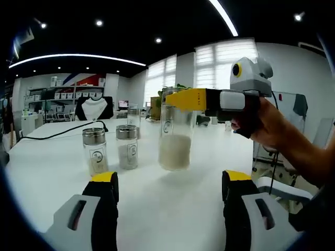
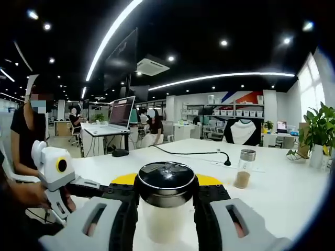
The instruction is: Rotate the seasoning bottle until the label or dispensing opening points toward the visible target arrow and the bottle remains upright within the marked orientation range
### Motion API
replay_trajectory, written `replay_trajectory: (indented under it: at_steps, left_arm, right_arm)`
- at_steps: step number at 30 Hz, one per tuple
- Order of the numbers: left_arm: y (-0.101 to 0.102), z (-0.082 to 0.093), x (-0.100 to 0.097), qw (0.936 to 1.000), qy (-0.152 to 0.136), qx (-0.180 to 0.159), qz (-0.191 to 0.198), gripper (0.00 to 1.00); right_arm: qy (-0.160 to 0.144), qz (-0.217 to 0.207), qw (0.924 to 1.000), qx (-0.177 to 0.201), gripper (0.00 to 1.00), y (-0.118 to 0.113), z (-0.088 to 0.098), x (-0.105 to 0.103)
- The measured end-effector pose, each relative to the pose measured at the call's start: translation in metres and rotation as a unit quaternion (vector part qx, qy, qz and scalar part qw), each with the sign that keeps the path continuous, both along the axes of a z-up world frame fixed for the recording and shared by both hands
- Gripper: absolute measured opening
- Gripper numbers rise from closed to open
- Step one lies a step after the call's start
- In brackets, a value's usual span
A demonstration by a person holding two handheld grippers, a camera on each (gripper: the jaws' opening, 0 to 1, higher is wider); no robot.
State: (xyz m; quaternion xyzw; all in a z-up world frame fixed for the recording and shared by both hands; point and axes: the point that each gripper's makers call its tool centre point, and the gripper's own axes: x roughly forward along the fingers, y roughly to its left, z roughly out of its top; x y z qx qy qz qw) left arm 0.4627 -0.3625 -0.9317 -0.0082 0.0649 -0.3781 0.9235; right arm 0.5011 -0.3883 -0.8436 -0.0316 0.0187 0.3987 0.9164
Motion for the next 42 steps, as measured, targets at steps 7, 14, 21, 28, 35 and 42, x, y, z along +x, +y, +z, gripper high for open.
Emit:
replay_trajectory:
  at_steps: [7, 14, 21, 28, 35, 42]
  left_arm:
    - [-0.012, 0.005, -0.005, 0.9997, -0.024, 0.0, -0.006, 0.82]
    - [-0.02, 0.007, -0.009, 0.9991, -0.038, 0.005, -0.018, 0.77]
    - [-0.032, 0.005, -0.014, 0.9985, -0.041, 0.014, -0.033, 0.72]
    - [-0.043, -0.009, -0.02, 0.9958, -0.045, 0.06, -0.052, 0.65]
    - [-0.04, -0.008, -0.019, 0.9969, -0.038, 0.048, -0.05, 0.59]
    - [-0.039, 0.0, -0.023, 0.9959, -0.05, 0.034, -0.067, 0.44]
  right_arm:
    - [-0.003, 0.021, 0.9998, -0.007, 0.38, 0.007, -0.003, -0.024]
    - [-0.014, 0.022, 0.9997, -0.001, 0.38, 0.004, -0.003, -0.043]
    - [-0.015, 0.036, 0.9992, -0.002, 0.38, 0.006, -0.006, -0.055]
    - [-0.007, 0.053, 0.9986, -0.005, 0.38, 0.017, -0.018, -0.06]
    - [-0.008, 0.067, 0.9977, -0.001, 0.38, 0.025, -0.015, -0.066]
    - [-0.002, 0.08, 0.9968, 0.01, 0.38, 0.024, -0.009, -0.07]
